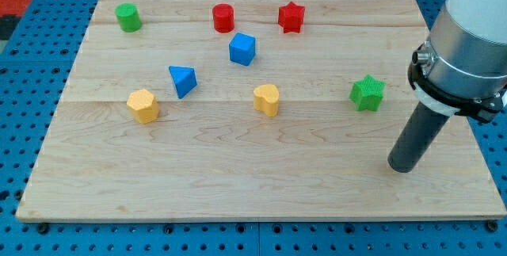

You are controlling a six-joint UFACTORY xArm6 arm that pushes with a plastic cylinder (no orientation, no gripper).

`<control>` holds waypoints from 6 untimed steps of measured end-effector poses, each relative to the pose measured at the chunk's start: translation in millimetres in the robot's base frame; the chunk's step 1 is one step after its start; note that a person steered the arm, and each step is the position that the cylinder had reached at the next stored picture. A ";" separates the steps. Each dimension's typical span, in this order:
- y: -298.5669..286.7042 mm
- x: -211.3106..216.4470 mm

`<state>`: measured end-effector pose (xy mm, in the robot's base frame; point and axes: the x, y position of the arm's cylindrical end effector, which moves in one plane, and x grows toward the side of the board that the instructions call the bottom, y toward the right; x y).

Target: Move your arm below the green star

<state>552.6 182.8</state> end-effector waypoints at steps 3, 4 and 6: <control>-2.9 0.0; -3.9 0.0; -4.7 0.2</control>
